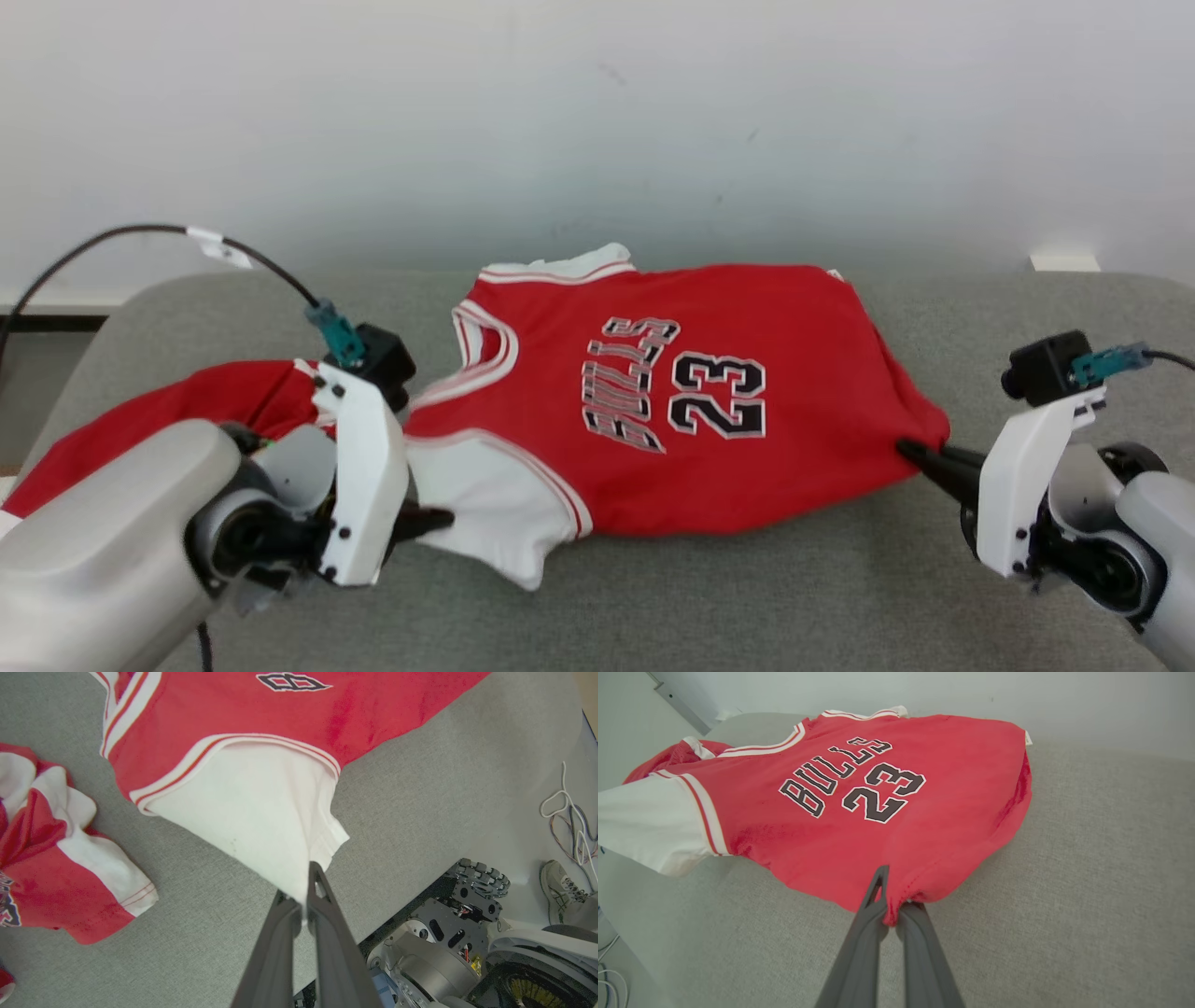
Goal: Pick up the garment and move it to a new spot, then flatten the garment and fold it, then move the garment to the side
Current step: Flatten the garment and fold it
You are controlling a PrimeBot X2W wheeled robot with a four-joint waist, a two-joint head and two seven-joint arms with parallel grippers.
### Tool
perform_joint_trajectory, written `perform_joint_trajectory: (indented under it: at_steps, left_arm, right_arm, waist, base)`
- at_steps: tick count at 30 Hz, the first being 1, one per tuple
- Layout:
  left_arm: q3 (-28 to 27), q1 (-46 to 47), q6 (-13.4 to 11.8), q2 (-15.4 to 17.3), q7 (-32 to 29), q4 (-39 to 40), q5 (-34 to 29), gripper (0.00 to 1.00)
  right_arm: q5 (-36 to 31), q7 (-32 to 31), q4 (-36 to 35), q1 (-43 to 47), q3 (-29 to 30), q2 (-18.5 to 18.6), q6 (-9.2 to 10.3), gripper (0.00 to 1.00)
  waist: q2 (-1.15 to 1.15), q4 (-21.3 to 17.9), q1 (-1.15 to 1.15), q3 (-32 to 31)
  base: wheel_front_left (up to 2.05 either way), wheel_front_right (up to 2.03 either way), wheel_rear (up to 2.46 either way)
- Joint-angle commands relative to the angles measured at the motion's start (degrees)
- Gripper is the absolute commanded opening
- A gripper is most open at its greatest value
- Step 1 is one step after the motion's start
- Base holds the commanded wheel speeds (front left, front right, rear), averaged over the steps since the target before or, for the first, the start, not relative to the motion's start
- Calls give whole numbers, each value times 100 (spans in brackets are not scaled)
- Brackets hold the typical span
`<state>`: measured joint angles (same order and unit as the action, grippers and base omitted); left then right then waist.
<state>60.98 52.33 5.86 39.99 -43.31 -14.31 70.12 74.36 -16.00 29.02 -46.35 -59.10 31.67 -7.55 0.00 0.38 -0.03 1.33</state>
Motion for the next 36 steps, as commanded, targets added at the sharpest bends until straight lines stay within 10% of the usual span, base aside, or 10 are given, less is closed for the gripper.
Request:
perform_joint_trajectory:
  at_steps: [1, 22, 36]
  left_arm:
    - [48, -246, -173, 294, -338, 517, 232, 0]
    - [357, -1413, -1395, 1637, -1607, 3681, 1721, 0]
    - [-186, -742, -1378, 1143, -1501, 2378, 2001, 0]
  right_arm:
    - [136, -328, -357, 259, -185, 268, 14, 0]
    - [1022, -2478, -3184, 1514, -741, 2726, 14, 0]
    - [1271, -2927, -2349, 687, -203, 1887, 14, 0]
  waist:
    - [0, -6, 3, -265]
    - [0, -210, 3, -214]
    - [0, -301, 3, 267]
  base:
    - [0, 0, 0]
    - [0, 0, 0]
    - [0, 0, 0]
